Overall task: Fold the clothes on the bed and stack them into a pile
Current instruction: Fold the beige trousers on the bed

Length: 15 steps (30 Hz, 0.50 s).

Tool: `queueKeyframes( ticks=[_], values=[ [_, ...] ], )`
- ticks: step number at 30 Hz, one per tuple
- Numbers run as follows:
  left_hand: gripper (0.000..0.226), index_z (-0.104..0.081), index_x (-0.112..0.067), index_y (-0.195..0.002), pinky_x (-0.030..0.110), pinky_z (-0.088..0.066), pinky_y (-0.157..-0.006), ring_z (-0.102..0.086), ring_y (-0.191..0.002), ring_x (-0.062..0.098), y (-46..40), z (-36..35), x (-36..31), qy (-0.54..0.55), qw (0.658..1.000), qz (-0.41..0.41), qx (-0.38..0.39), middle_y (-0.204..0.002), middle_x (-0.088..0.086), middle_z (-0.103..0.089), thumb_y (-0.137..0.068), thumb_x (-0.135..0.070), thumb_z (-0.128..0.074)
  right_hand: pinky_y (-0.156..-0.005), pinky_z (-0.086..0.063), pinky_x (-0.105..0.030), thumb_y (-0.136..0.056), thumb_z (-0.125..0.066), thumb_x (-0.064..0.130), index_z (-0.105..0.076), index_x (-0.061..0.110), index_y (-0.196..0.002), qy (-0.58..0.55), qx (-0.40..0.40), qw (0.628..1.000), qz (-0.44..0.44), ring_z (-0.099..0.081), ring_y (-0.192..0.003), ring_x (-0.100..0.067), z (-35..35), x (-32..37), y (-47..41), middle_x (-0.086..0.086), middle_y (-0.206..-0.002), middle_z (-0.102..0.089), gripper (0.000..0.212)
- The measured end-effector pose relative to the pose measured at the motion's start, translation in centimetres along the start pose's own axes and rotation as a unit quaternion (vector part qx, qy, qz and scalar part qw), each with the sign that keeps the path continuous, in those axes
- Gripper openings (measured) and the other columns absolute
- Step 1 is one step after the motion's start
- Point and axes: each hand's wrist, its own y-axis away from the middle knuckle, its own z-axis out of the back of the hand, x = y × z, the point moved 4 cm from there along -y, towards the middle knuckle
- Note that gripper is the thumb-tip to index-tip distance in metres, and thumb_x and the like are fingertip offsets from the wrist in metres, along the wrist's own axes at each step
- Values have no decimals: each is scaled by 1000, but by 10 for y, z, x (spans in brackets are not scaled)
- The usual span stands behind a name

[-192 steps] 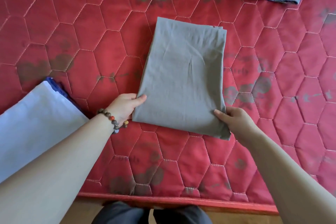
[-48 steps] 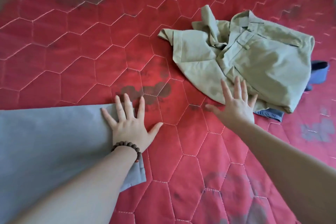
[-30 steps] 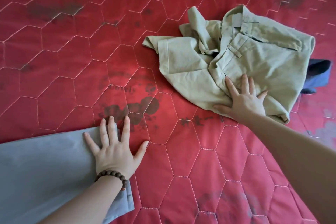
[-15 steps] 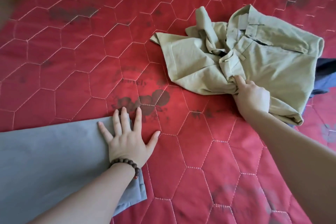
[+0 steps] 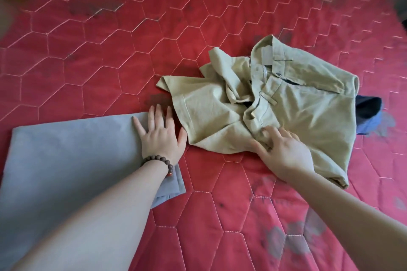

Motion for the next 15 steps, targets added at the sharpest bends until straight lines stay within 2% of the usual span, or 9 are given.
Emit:
queueKeyframes(
  ticks=[1,3,4,5,6,8,10,12,15],
  values=[
    [76,-39,-13,-146,66,-3,-113,-20,-146,27,-1,-1,0,2,1000,-2,-2,-153,15,-35,-86,-53,-15,-96,-42,-43,-76,-34,80,-45,29,-126,-27,-29,999,-13,-48,-122,-32,5,5,-6,-6,-127,-56,72],
    [76,-42,-12,-144,67,-4,-113,-23,-145,29,-2,-1,-2,8,1000,-8,-12,-151,16,-38,-85,-53,-17,-111,-30,-47,-74,-34,84,-31,27,-143,-28,-48,998,-12,-32,-139,-33,7,17,-21,-9,-150,-37,89],
    [76,-43,-12,-143,67,-5,-113,-24,-145,29,-2,-1,-2,16,1000,-12,-18,-151,17,-39,-85,-53,-17,-114,-25,-48,-76,-36,83,-21,27,-148,-18,-29,999,-8,-22,-144,-32,3,24,-29,-9,-156,-27,92],
    [75,-43,-12,-143,66,-5,-113,-25,-145,29,-2,0,-2,28,999,-15,-25,-150,17,-39,-86,-52,-18,-114,-25,-49,-81,-39,78,-16,28,-150,-15,-6,1000,-6,-19,-145,-32,-2,30,-35,-7,-157,-25,89],
    [73,-42,-13,-144,66,-4,-114,-25,-145,28,-1,1,-1,45,998,-18,-32,-151,16,-39,-87,-52,-19,-111,-29,-50,-86,-40,71,-18,28,-150,-23,8,1000,-11,-22,-143,-31,-7,33,-40,-6,-153,-31,80],
    [66,-35,-14,-148,63,-1,-115,-19,-147,25,-2,5,2,89,996,-17,-22,-155,13,-33,-93,-49,-25,-99,-40,-47,-97,-38,53,-37,25,-142,-61,-15,997,-37,-41,-128,-34,-11,33,-44,-10,-135,-51,54],
    [64,-23,-15,-152,60,0,-117,-11,-149,21,-1,12,6,131,991,-13,12,-159,9,-24,-98,-47,-32,-79,-47,-41,-100,-38,41,-56,21,-117,-137,-51,986,-82,-57,-99,-38,-6,31,-40,-16,-103,-64,32],
    [66,-18,-15,-153,56,-7,-118,-12,-149,22,11,25,5,200,979,-7,47,-160,8,-22,-98,-46,-39,-65,-43,-37,-99,-40,34,-53,18,-89,-230,-60,964,-116,-55,-77,-35,1,25,-30,-12,-79,-60,22],
    [68,-19,-19,-153,45,-23,-118,-23,-146,22,44,61,-3,323,943,4,83,-159,6,-24,-96,-42,-49,-55,-37,-31,-96,-42,23,-47,17,-79,-280,-83,950,-110,-50,-70,-30,33,15,-3,-7,-71,-56,19]
  ],
)
